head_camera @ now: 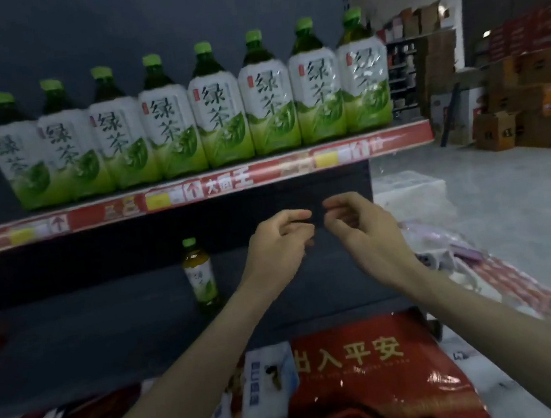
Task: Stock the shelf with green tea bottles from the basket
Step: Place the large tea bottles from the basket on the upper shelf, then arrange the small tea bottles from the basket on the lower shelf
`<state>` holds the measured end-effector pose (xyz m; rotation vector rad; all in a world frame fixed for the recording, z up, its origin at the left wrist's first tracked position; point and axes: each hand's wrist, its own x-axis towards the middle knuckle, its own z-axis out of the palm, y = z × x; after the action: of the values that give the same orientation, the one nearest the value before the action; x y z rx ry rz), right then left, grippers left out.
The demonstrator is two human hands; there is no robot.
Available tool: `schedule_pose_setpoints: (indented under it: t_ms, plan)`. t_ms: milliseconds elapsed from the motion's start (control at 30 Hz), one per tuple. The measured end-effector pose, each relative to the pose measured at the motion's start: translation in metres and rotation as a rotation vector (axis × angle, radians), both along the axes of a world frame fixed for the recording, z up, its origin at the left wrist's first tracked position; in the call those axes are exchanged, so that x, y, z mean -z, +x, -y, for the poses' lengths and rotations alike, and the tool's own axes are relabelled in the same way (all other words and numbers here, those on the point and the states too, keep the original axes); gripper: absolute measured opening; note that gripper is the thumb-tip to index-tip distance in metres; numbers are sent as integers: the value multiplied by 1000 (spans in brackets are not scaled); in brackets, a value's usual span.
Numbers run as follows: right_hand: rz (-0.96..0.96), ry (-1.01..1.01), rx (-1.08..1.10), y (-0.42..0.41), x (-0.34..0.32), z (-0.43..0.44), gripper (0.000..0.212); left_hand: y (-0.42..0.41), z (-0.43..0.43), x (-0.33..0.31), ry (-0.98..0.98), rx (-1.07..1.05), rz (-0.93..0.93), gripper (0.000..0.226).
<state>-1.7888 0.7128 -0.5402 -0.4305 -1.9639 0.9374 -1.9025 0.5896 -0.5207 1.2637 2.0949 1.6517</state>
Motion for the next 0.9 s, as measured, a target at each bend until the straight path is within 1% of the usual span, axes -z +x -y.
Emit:
schedule_pose_setpoints:
  t_ms: [167, 367, 433, 633, 733, 767, 833, 900]
  plan:
    - [207, 59, -205, -8, 80, 57, 26, -13, 72, 71, -132, -105, 47, 20]
    - [456, 49, -389, -16, 174, 106, 22, -17, 147, 155, -262, -235, 195, 16]
    - [521, 38, -440, -13, 201, 118, 24, -16, 167, 182, -314, -244, 241, 16]
    - [713, 77, -534, -20, 240, 136, 25, -17, 207, 251, -442, -217, 286, 21]
    - [766, 81, -511, -22, 261, 134, 20, -21, 215, 278, -500, -226, 330, 22]
    - [816, 104, -505, -20, 273, 133, 20, -21, 216, 287, -554, -219, 329, 21]
    - [966, 174, -501, -15, 299, 133, 19, -22, 217, 306, -689, -175, 251, 20]
    - [1151, 237, -527, -11, 322, 136, 29, -18, 219, 326, -859, -126, 121, 24]
